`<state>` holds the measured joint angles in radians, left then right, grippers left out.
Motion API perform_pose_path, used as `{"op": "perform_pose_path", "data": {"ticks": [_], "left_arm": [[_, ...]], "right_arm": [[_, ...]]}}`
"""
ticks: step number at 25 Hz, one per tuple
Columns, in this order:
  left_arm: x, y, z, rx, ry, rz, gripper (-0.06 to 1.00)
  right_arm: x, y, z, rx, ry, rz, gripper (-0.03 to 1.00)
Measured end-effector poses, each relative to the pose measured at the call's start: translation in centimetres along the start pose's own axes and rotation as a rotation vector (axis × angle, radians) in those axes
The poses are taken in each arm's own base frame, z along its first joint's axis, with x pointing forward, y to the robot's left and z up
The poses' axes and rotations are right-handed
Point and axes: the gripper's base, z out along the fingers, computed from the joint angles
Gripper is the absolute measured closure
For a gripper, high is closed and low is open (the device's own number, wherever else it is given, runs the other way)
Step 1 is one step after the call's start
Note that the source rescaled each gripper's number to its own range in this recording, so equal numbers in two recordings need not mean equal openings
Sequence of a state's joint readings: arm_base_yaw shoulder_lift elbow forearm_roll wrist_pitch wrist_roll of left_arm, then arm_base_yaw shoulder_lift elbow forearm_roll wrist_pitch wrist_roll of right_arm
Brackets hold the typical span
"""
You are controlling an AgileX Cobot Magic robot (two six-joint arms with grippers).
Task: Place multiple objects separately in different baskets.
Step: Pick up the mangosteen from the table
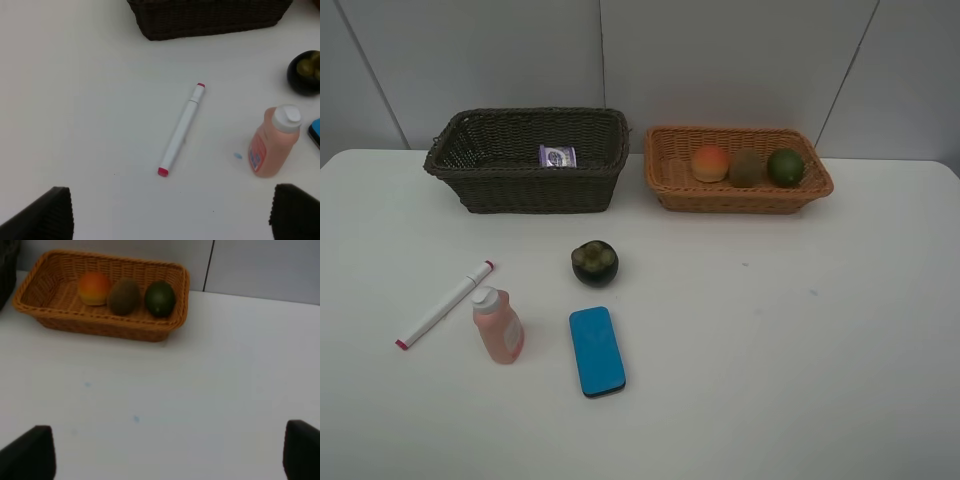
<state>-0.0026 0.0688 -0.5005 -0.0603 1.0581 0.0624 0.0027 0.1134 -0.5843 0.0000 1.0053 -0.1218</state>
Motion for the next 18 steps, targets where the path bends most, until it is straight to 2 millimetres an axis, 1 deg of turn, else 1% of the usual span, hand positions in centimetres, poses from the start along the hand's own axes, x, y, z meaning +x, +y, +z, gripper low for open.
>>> {"op": "perform_pose_path", "data": {"ticks": [6,8,11,14,18], "left_arm": [[0.0,0.0,0.0,0.000,0.000,0.000,-0.06],[0.0,0.0,0.0,0.000,0.000,0.000,-0.06],[0.0,0.0,0.0,0.000,0.000,0.000,-0.06],[0.0,0.0,0.0,0.000,0.000,0.000,-0.06],[0.0,0.0,0.0,0.000,0.000,0.000,-0.06]], "right_arm": [[1.3,0.3,-1.5,-0.004,-0.063,0.007,-0.03],[1.5,0.3,-1.6,-0.007,-0.061,0.009,-0.03],[1.8,0.4,-1.3,-0.017,-0.044,0.013,-0.03],[2.4,0.8,-0.5,-0.051,-0.011,0.030,-0.03],[2.5,0.8,-0.5,-0.055,-0.007,0.032,-0.03]]}}
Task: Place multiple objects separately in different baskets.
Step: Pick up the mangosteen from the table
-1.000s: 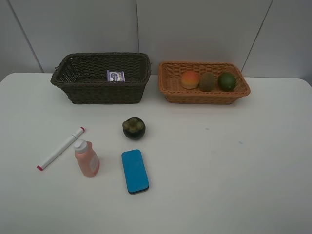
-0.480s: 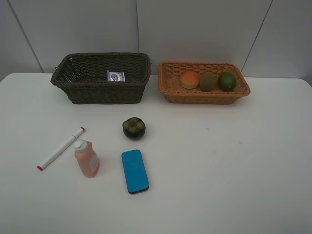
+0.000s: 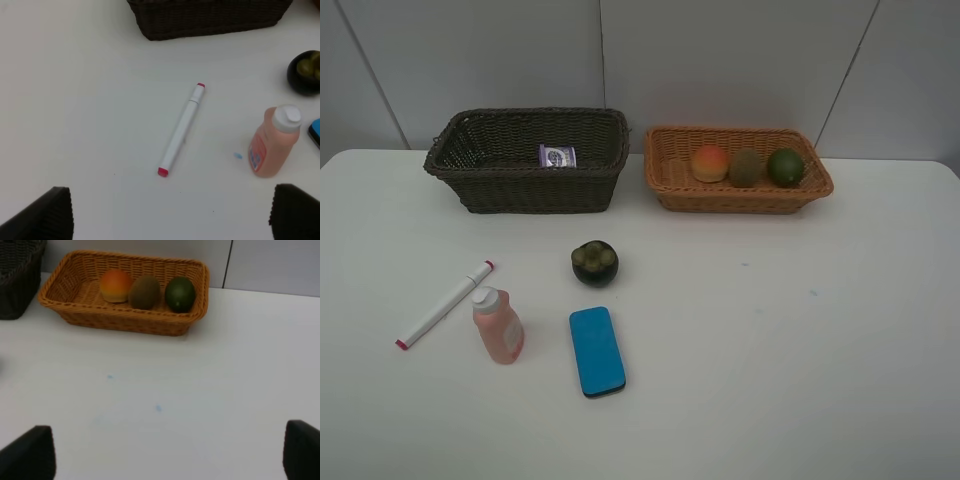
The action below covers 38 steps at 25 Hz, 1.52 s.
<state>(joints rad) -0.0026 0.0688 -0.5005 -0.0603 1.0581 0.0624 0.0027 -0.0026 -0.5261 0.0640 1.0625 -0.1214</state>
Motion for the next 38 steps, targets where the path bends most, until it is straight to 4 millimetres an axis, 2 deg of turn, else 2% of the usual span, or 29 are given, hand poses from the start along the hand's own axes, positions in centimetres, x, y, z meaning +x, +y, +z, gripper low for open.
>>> {"op": "perform_pose_path", "data": {"ticks": [38], "left_arm": [[0.00,0.00,0.00,0.000,0.000,0.000,-0.06]], "right_arm": [[0.00,0.02,0.00,-0.003,0.000,0.004,-0.03]]}}
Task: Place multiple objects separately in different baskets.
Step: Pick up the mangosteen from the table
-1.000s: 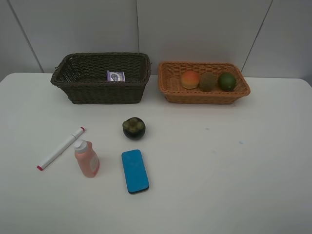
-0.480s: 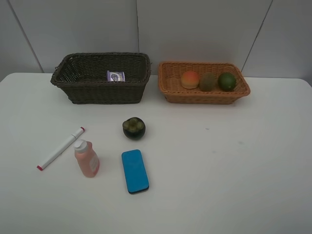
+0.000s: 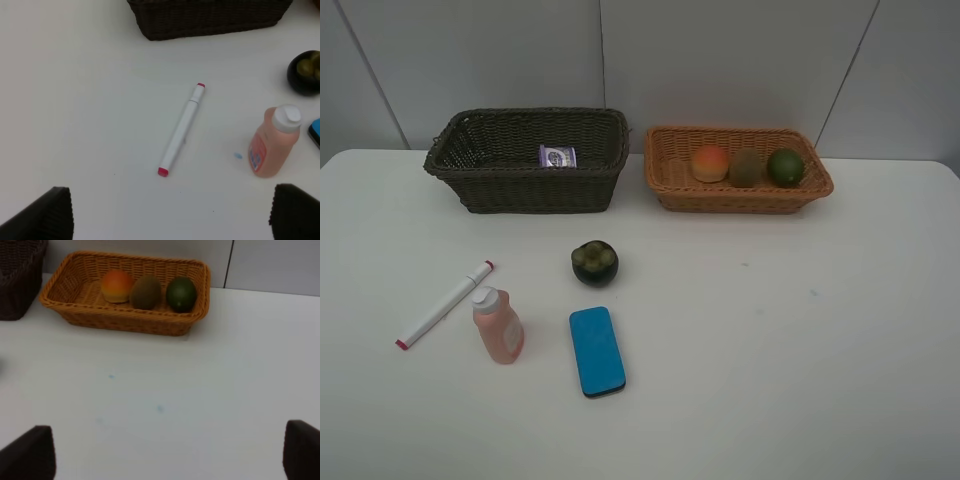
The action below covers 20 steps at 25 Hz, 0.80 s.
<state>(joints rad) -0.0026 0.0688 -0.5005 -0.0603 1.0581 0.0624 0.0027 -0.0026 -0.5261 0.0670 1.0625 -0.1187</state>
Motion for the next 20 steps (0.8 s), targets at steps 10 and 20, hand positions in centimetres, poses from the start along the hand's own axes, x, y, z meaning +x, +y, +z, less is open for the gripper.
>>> {"op": "perform_pose_path", "data": {"ticks": [10,20], "left_arm": [[0.00,0.00,0.00,0.000,0.000,0.000,-0.06],[0.00,0.00,0.00,0.000,0.000,0.000,-0.06]], "right_arm": [[0.00,0.00,0.00,0.000,0.000,0.000,-0.03],[0.00,0.00,0.00,0.000,0.000,0.000,-0.03]]}}
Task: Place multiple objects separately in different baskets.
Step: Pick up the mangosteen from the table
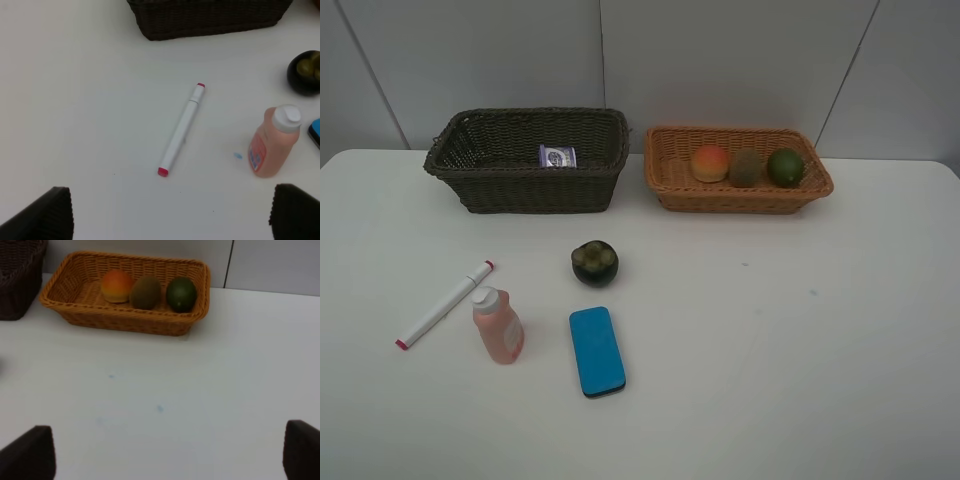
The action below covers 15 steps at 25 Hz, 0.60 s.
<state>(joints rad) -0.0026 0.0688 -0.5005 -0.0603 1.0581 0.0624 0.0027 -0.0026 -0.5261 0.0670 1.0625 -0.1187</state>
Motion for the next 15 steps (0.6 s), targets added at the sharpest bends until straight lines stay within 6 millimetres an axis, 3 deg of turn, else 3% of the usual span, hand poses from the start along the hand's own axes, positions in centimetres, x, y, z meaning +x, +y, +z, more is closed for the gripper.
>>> {"op": "perform_pose_path", "data": {"ticks": [8,15], "left_arm": [[-0.4,0.0,-0.5,0.000,-0.025,0.001,-0.06],[-3.4,0.0,-0.9,0.007,-0.012,0.004,-0.06]], "right_arm": [[0.0,0.0,0.0,0.000,0.000,0.000,-0.03],[0.0,0.0,0.0,0.000,0.000,0.000,-0.03]]}}
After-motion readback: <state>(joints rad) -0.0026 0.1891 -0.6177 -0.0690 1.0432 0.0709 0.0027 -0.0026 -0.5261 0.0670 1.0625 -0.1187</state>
